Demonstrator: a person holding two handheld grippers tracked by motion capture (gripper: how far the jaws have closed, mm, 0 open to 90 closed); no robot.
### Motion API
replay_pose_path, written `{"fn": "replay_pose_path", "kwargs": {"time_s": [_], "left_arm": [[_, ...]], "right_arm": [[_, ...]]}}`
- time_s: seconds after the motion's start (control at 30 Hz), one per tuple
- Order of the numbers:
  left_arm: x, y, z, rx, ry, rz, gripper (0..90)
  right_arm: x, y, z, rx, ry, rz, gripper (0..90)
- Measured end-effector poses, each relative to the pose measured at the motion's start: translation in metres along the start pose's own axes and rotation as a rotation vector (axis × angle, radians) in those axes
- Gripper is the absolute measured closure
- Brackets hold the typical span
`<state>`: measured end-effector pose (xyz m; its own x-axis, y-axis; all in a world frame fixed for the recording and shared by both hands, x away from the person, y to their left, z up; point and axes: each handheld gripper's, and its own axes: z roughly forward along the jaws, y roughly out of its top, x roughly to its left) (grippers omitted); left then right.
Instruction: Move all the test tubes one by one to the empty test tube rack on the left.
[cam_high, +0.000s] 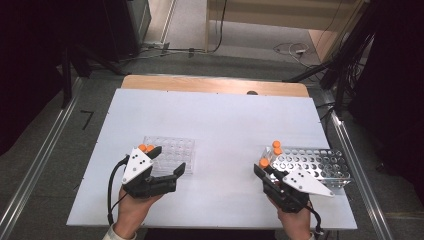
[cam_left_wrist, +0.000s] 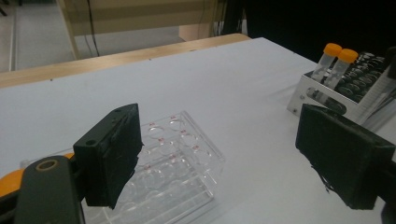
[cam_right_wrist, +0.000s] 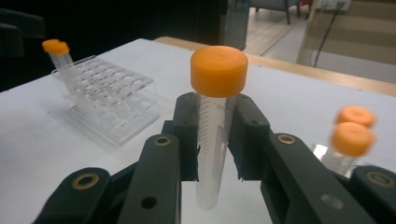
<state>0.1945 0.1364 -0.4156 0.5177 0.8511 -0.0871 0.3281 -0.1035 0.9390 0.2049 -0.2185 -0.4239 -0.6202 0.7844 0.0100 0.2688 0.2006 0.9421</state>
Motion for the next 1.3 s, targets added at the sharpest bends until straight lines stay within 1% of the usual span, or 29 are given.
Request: {"fn": "replay_pose_path", "kwargs": {"time_s": [0.1,0.23,0.4,0.6,0.67,0.7,0.87,1.03,1.13,1.3], "left_arm": [[-0.005,0.000,0.001,0.003,-0.015,0.008,14.8],[-0.010,0.000,0.004,0.002,-0.039,0.020,15.5],[-0.015,-0.001,0.006,0.008,-0.052,0.029,15.7],[-0.020,-0.001,0.007,0.004,-0.066,0.032,16.2],[-0.022,-0.001,0.007,0.003,-0.070,0.038,18.2],[-0.023,-0.001,0.008,0.003,-0.077,0.041,20.5],[-0.030,-0.001,0.010,0.015,-0.107,0.057,25.5],[-0.033,-0.001,0.011,0.016,-0.113,0.068,31.8],[-0.034,-0.002,0.012,0.019,-0.117,0.064,36.1],[-0.034,-0.003,0.013,0.026,-0.128,0.068,45.6]], "right_arm": [[0.009,0.000,0.010,0.013,0.027,-0.011,71.6],[0.023,0.002,0.024,0.033,0.063,-0.039,71.6],[0.040,0.004,0.041,0.045,0.108,-0.054,71.6],[0.059,0.003,0.062,0.071,0.151,-0.066,71.6],[0.064,0.003,0.068,0.078,0.165,-0.069,71.5],[0.066,0.002,0.070,0.082,0.171,-0.072,71.6],[0.078,0.002,0.079,0.090,0.198,-0.081,71.6],[0.089,0.003,0.085,0.089,0.228,-0.094,71.6],[0.094,0.004,0.087,0.089,0.240,-0.097,71.5],[0.099,0.005,0.088,0.083,0.254,-0.103,71.6]]}}
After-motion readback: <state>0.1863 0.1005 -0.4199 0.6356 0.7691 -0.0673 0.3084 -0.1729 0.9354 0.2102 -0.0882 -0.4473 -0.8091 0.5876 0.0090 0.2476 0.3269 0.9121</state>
